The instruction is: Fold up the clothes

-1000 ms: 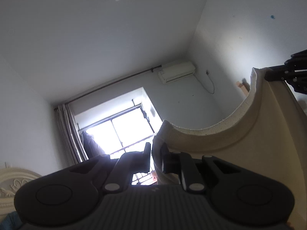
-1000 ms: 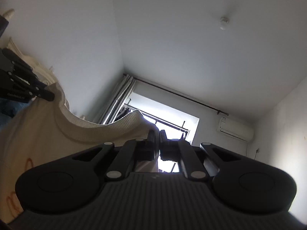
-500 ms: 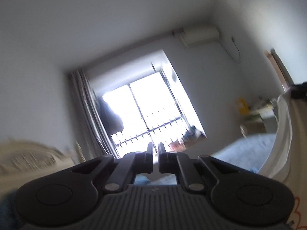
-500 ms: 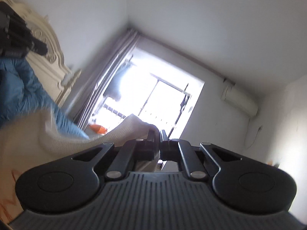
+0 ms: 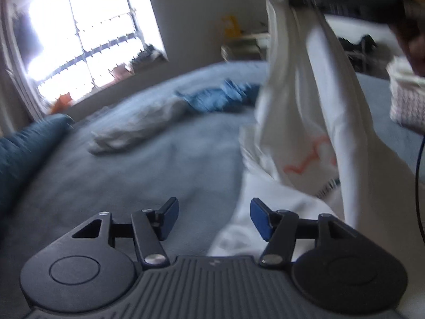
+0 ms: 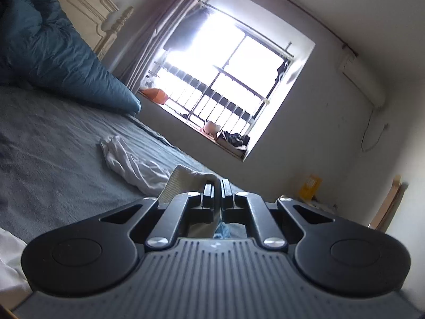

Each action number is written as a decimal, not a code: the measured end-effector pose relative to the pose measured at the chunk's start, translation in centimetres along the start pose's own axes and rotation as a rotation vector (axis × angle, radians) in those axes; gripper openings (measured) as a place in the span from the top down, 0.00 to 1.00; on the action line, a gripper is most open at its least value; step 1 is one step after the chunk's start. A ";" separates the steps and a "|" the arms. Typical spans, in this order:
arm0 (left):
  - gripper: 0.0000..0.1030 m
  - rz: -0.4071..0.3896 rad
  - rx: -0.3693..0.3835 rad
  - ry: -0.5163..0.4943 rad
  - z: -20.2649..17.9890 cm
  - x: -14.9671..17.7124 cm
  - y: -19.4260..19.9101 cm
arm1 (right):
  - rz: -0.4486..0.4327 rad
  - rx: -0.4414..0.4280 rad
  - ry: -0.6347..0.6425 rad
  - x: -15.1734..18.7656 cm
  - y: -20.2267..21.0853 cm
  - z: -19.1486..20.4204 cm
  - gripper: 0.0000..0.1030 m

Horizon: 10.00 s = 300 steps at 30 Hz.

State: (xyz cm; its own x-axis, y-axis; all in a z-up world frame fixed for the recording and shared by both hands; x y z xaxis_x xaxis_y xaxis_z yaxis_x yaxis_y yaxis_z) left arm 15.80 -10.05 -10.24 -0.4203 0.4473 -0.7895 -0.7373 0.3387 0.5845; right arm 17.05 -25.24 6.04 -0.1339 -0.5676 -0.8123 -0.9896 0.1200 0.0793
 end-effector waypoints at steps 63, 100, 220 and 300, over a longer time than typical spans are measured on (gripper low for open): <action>0.26 0.046 -0.299 0.473 20.3 5.3 -0.4 | 0.565 -0.180 -0.358 15.3 -20.8 9.8 0.39; 0.20 0.064 0.169 0.663 -0.2 14.6 20.9 | -0.009 -0.765 0.149 10.4 32.8 22.1 0.91; 0.34 -0.055 0.159 0.589 -1.6 17.3 24.7 | 0.376 -0.624 -0.156 10.5 13.4 13.3 0.44; 0.96 -0.106 0.338 0.114 -22.2 6.8 17.4 | 0.199 -0.362 -0.458 22.3 32.5 6.3 0.90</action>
State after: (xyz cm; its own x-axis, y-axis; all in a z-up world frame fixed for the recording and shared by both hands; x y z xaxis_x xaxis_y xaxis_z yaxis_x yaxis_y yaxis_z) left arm -11.61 -19.48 -9.55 -0.4209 0.3067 -0.8537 -0.5714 0.6413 0.5121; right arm -17.73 -28.87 -13.17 -0.3615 -0.1457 -0.9209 -0.9136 -0.1419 0.3811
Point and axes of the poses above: each gripper's, at about its wrist camera, not at the fingertips, and y roughly against the way its jaws point, z to its left, x to its underside, the point moved 9 cm from there along -y, roughly the way its jaws point, and after that the axes turned 4 degrees about y, right-handed, at the moved point
